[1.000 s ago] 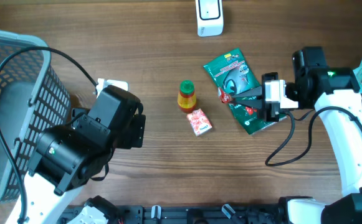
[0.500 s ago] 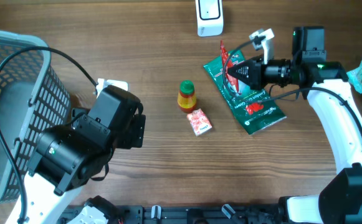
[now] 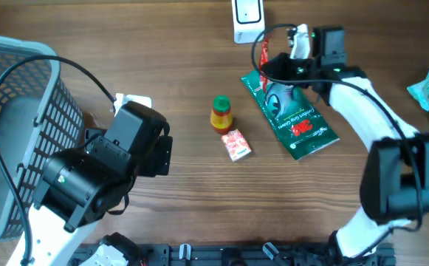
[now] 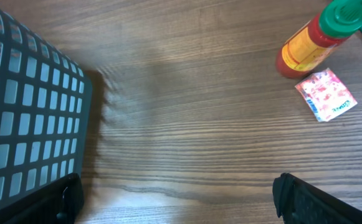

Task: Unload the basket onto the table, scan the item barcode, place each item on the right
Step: 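Lift the Nescafe stick and hold it up to the scanner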

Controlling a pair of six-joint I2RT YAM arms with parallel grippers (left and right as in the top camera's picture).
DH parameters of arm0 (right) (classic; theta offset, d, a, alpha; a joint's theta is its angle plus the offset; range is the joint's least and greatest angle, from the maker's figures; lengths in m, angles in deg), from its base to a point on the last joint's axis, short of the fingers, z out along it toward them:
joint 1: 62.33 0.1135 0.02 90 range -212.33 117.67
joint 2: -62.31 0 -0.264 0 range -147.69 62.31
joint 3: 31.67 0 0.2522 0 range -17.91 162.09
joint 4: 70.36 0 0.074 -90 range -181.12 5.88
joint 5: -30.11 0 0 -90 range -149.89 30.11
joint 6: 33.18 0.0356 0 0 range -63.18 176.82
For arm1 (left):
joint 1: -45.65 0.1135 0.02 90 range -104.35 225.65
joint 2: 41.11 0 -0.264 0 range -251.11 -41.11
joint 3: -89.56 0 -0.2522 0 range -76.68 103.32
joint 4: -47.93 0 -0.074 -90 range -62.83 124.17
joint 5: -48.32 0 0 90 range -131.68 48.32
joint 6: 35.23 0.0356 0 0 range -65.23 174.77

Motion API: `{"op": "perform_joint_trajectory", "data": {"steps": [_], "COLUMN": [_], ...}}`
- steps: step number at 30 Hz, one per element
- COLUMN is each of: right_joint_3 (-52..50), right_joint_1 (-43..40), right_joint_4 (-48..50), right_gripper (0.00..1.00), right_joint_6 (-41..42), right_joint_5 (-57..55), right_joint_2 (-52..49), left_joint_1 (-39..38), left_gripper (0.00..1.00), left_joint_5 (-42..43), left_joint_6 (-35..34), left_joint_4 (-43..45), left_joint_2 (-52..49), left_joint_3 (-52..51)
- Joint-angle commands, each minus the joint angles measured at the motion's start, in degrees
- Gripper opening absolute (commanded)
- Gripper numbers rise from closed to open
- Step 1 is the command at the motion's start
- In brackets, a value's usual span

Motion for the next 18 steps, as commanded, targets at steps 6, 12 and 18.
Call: {"op": "perform_joint_trajectory", "data": {"steps": [6, 12, 18], "right_joint_3": [26.53, 36.65, 37.68], "right_joint_1": [1.03, 2.12, 2.45], "right_joint_4": [1.95, 2.12, 1.25], "right_gripper": [0.05, 0.04, 0.05], "right_joint_6": [3.72, 7.17, 6.43], "right_joint_5": [-0.35, -4.94, -6.84], "right_joint_2": [-20.85, -30.53, -31.3], "left_joint_1": [0.2, 0.2, 0.2], "left_gripper": [1.0, 1.0, 1.0], "left_joint_5": [-0.74, -0.72, -0.72], "left_joint_6": [0.09, 0.09, 0.09], "left_joint_4": [0.0, 0.0, 0.0], "left_joint_2": [0.31, 0.31, 0.31], "left_joint_3": [0.07, 0.07, 0.07]}}
